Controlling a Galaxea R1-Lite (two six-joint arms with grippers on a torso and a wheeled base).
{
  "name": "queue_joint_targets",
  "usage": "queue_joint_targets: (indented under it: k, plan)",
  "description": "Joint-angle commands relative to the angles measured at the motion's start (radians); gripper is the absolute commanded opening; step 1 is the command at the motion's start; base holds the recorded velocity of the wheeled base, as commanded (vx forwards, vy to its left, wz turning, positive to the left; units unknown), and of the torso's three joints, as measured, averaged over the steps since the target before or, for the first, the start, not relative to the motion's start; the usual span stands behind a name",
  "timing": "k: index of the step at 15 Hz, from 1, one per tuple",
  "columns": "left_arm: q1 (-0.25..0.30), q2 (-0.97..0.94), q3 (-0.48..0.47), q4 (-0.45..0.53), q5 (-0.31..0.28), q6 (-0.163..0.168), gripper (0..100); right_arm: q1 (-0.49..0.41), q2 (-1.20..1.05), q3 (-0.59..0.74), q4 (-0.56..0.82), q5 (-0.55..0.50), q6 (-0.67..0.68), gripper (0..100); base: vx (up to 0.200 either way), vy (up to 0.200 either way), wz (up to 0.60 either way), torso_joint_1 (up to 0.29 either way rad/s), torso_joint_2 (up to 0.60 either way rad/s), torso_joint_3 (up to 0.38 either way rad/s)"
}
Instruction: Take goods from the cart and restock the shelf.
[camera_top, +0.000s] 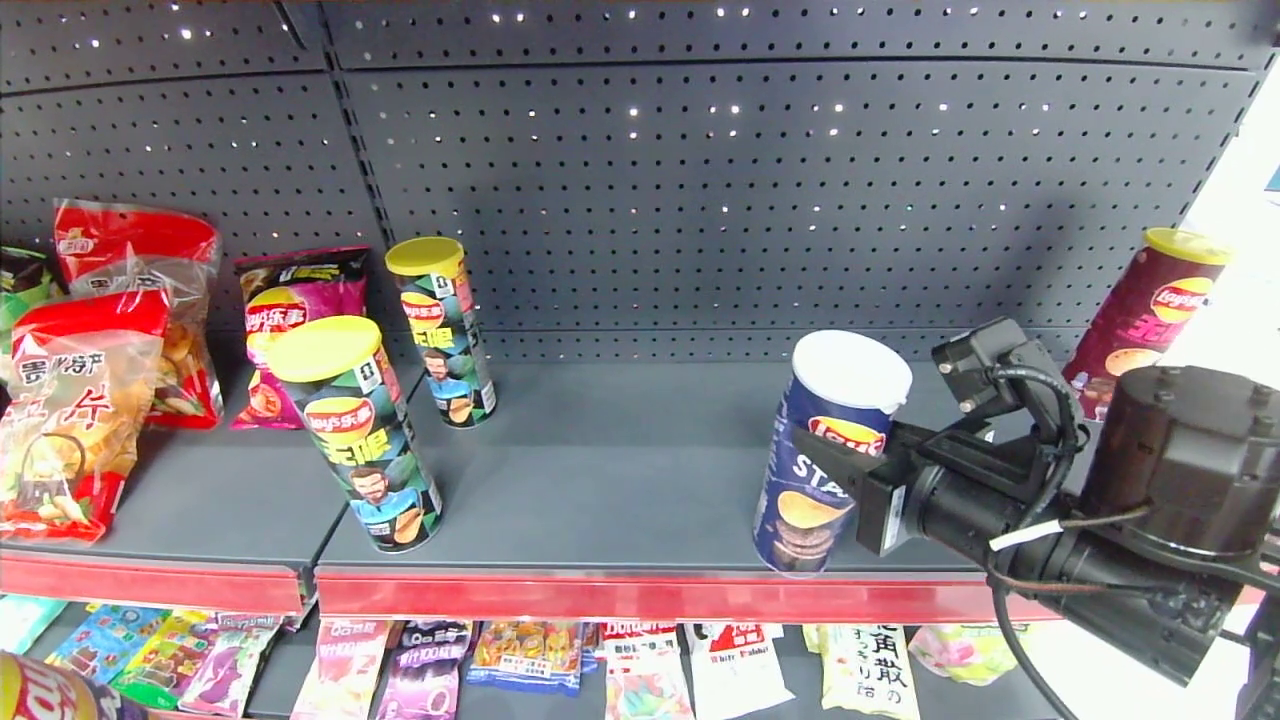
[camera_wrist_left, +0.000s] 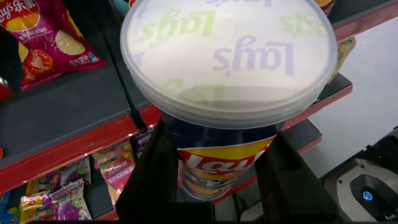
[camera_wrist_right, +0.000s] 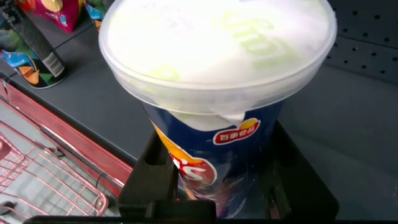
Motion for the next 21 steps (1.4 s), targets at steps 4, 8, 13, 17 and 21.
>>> queue_joint_targets:
  k: [4, 8, 13, 17, 21]
  plan:
    - [-0.001, 0.002, 0.001, 0.0, 0.0, 0.0, 0, -0.008, 0.004, 0.005, -0.01, 0.001, -0.035, 0, 0.0, 0.0, 0.0, 0.0, 0.0, 0.0]
    - [0.001, 0.0, 0.001, 0.0, 0.0, 0.0, 0, -0.008, 0.009, 0.004, -0.01, 0.001, -0.048, 0, 0.0, 0.0, 0.0, 0.0, 0.0, 0.0]
    - [0.001, -0.002, 0.001, 0.0, 0.0, 0.0, 0, -0.008, 0.027, -0.01, -0.01, 0.001, -0.063, 0, 0.0, 0.0, 0.0, 0.0, 0.0, 0.0]
    - [-0.001, -0.003, 0.002, 0.0, 0.0, 0.0, 0, -0.006, 0.035, -0.013, -0.01, 0.002, -0.071, 0, 0.0, 0.0, 0.0, 0.0, 0.0, 0.0]
    - [-0.001, 0.0, 0.004, 0.0, 0.0, 0.0, 0, -0.006, 0.025, -0.015, -0.01, 0.002, -0.063, 100, 0.0, 0.0, 0.0, 0.0, 0.0, 0.0]
